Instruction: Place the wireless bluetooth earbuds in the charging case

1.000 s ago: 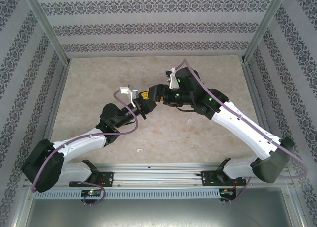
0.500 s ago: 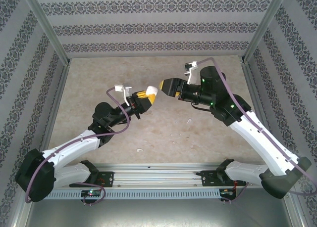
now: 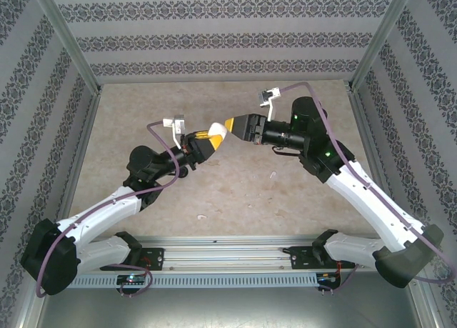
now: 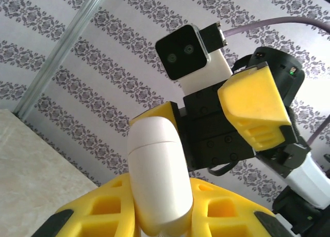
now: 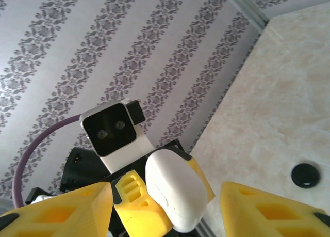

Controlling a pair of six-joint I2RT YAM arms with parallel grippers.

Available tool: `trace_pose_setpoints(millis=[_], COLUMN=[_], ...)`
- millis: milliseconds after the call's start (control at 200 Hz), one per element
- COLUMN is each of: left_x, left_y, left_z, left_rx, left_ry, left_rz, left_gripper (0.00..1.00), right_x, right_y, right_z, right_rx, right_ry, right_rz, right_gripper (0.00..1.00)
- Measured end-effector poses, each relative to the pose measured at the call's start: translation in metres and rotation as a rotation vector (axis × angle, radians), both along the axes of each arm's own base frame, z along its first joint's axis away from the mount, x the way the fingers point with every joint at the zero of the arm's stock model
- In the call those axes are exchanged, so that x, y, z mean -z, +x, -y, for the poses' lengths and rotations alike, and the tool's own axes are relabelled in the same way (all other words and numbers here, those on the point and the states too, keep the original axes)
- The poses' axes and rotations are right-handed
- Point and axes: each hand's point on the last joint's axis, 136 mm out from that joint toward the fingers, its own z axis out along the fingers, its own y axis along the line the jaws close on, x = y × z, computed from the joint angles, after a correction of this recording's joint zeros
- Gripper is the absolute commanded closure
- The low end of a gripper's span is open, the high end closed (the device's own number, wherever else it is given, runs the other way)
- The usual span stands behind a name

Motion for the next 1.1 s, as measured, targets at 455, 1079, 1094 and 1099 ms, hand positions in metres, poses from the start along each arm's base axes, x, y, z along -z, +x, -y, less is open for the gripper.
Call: trace_pose_setpoints(millis=[455,1079,1094,1099], left_x=[-0.010,-0.013,-0.013,-0.013], left_y=[-0.009,-0.007,-0.007,-0.007], left_z=[0.001,-0.005,-0.005,-0.005], left_rx=[0.060,0.076,0.077,0.076], left_ry=[-0.035,-0.045,-0.045,-0.045], left_rz=[-0.005,-0.032,-0.032,-0.032], left_gripper=[0.98,0.82,0.80,0.79], right_x=[0.007,0.009,0.009,0.009], right_y=[0.001,-0.008,-0.008,-0.008], right_z=[-0.015,-0.027,-0.027,-0.027], right_rx=[-0.084,-0.163,-0.164,-0.164], right_ry=[0.019,0.023,0.022,0.022], right_rz=[-0.013,0.012,0.014,0.015], right_gripper=[0.56,0.87,0.87,0.87])
